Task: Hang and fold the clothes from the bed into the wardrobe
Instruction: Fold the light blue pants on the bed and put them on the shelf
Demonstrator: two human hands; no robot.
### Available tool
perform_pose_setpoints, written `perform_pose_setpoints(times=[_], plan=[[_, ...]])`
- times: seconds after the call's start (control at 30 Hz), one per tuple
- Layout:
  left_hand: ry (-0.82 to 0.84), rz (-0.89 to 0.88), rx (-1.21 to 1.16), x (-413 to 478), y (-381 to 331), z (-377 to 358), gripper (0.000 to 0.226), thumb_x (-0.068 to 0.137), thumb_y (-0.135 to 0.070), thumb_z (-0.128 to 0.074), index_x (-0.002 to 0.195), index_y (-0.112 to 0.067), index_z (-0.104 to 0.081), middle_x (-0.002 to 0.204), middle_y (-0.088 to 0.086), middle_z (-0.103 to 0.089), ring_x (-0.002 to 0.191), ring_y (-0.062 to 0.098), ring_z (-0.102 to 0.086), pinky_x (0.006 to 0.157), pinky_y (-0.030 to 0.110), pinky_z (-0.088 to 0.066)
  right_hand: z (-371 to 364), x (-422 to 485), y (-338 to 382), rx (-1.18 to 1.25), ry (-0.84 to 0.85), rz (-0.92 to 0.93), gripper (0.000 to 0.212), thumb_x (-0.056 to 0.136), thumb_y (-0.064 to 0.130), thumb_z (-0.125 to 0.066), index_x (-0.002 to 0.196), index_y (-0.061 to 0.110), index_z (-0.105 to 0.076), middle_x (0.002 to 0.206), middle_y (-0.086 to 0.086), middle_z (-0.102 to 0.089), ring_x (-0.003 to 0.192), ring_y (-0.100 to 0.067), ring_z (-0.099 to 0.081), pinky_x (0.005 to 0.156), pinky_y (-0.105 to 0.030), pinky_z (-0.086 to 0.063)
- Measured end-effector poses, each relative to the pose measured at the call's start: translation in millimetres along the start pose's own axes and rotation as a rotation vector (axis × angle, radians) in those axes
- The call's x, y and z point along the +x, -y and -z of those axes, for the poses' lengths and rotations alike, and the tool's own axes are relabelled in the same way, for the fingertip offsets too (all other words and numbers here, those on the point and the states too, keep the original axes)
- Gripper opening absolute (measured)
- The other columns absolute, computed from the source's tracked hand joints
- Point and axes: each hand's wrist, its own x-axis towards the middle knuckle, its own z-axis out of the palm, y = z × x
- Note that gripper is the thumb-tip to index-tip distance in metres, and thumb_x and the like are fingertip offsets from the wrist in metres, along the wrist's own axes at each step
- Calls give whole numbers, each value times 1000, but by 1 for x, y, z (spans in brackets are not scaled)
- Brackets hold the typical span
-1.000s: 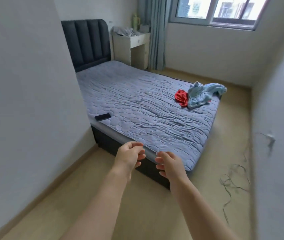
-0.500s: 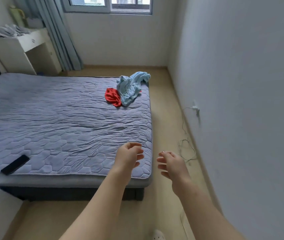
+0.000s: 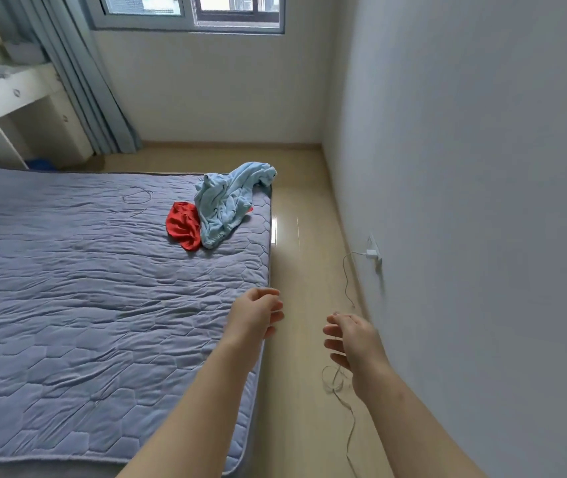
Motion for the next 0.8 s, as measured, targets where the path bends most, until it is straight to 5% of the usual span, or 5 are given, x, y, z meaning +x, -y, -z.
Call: perform_pose_setpoints(times=[0.33, 0.8], plan=[[-31, -17, -25, 177, -86, -90, 15, 92, -10, -47, 88, -17, -59, 82, 2, -61, 74, 13, -59, 65, 26, -43, 4, 183, 103, -70, 31, 6, 19, 96, 22, -47, 87, 13, -60, 86, -5, -59, 75, -19, -54, 64, -29, -41], [-102, -21, -84, 462, -229, -136, 16, 93, -9, -47, 86, -17, -58, 80, 2, -60, 70, 13, -57, 66, 27, -41, -90, 450, 276, -94, 141, -14, 19, 95, 20, -47, 83, 12, -60, 80, -4, -58, 66, -17, -52, 60, -27, -38]])
